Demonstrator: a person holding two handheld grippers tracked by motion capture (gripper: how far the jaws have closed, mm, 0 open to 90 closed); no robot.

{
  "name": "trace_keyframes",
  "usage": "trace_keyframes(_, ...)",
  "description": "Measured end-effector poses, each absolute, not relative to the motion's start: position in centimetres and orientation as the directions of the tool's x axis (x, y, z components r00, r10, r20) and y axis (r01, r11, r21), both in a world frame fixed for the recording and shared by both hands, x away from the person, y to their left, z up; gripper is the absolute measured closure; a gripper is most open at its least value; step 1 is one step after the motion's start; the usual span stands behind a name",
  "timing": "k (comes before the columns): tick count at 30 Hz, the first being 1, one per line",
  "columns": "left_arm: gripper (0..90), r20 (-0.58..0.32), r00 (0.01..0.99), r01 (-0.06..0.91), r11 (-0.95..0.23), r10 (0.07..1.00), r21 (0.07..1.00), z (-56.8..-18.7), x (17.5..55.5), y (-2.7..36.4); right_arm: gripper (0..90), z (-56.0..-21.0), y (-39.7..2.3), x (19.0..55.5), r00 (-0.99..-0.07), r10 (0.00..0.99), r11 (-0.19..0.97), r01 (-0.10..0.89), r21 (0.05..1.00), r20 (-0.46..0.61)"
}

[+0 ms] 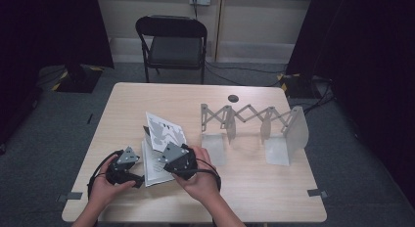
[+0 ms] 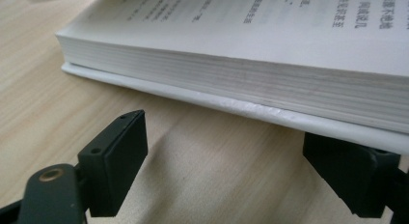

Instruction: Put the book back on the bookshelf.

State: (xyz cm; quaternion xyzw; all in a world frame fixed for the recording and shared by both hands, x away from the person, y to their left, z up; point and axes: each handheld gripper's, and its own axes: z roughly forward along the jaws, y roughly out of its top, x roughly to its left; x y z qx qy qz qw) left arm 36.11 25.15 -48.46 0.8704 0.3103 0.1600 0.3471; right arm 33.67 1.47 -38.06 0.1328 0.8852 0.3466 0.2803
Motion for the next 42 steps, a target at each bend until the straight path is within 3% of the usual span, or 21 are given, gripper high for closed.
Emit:
trace_keyframes(23,19.2,0.157,0.772,0.326,-0.595,0.616,0.735,-46.0,35.1,24.6,65.6,-36.0,2.1,34.0,-0.818,0.403,0.750,0.038,0.660,-0.411)
trace_keyframes(42,16.9,0.136,0.781,0.323,-0.580,0.610,0.748,-46.0,35.3,23.9,65.8,-35.5,2.1,34.1,-0.827,0.390,0.757,0.038,0.652,-0.404)
